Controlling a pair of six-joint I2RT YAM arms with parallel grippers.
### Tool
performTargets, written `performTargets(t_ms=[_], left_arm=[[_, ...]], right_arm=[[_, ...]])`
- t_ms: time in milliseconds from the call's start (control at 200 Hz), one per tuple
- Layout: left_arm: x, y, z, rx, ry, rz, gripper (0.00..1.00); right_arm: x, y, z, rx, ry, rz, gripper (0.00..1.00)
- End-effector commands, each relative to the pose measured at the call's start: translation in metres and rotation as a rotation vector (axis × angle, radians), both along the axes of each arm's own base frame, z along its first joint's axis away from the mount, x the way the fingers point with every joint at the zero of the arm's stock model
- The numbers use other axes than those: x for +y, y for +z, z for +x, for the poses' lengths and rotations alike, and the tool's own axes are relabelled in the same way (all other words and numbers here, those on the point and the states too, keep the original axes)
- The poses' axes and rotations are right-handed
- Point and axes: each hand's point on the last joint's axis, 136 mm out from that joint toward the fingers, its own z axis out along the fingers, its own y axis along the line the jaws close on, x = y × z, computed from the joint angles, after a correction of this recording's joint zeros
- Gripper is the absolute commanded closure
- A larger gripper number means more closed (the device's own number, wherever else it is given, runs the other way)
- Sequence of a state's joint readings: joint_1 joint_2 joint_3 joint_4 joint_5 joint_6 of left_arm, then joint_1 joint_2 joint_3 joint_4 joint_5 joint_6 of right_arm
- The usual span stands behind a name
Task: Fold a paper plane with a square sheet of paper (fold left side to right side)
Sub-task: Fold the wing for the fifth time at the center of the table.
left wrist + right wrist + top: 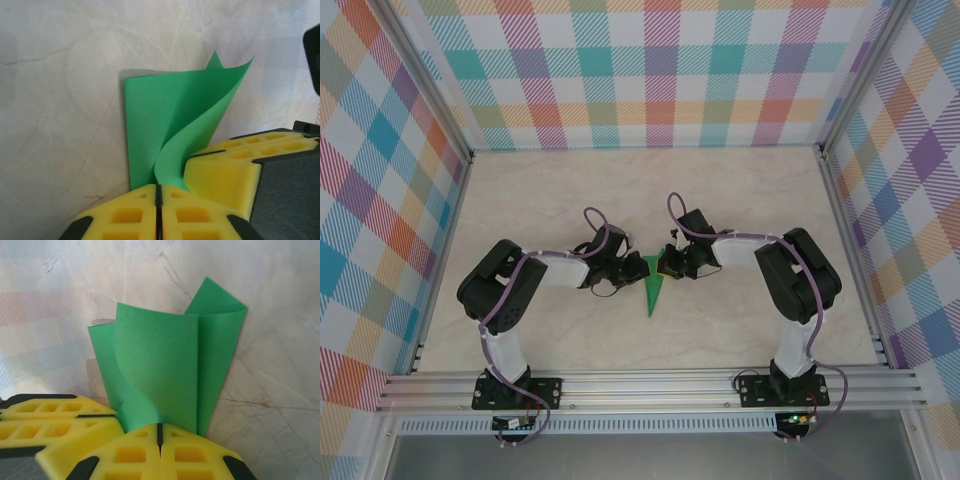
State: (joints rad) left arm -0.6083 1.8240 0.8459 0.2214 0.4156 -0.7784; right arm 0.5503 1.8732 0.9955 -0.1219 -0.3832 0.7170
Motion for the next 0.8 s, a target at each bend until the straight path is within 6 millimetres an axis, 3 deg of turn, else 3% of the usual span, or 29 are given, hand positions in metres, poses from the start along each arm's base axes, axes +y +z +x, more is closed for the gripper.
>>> performTargets(t_ms=[0,210,315,435,535,655,795], left_arm=[[0.006,0.037,-0.002,-0.07,-0.012,0.01,0.86],[0.021,0.082,-0.024,-0.151,-0.008,-0.041,0.65],[0.024,0.091,-0.042,-0.155,-0.043,-0.071,0.66],[0.005,0.099,-0.066,-0.134,-0.132,-0.145,0.71],[-0.015,0.099,-0.081,-0.115,-0.203,-0.171,0.74],[-0.036,0.092,-0.084,-0.086,-0.243,-0.17,0.77],[-0.045,0.064,-0.077,-0.038,-0.232,-0.106,0.81]], right_arm=[[-0.022,-0.037,-0.029,0.109,0.014,-0.114,1.0],[-0.019,-0.036,-0.029,0.104,0.02,-0.096,1.0],[-0.019,-0.036,-0.028,0.101,0.022,-0.097,1.0],[-0.02,-0.037,-0.029,0.104,0.023,-0.097,1.0],[-0.02,-0.037,-0.029,0.104,0.025,-0.102,1.0],[-0.021,-0.037,-0.029,0.106,0.025,-0.11,1.0],[-0.019,-0.036,-0.029,0.107,0.03,-0.109,1.0]])
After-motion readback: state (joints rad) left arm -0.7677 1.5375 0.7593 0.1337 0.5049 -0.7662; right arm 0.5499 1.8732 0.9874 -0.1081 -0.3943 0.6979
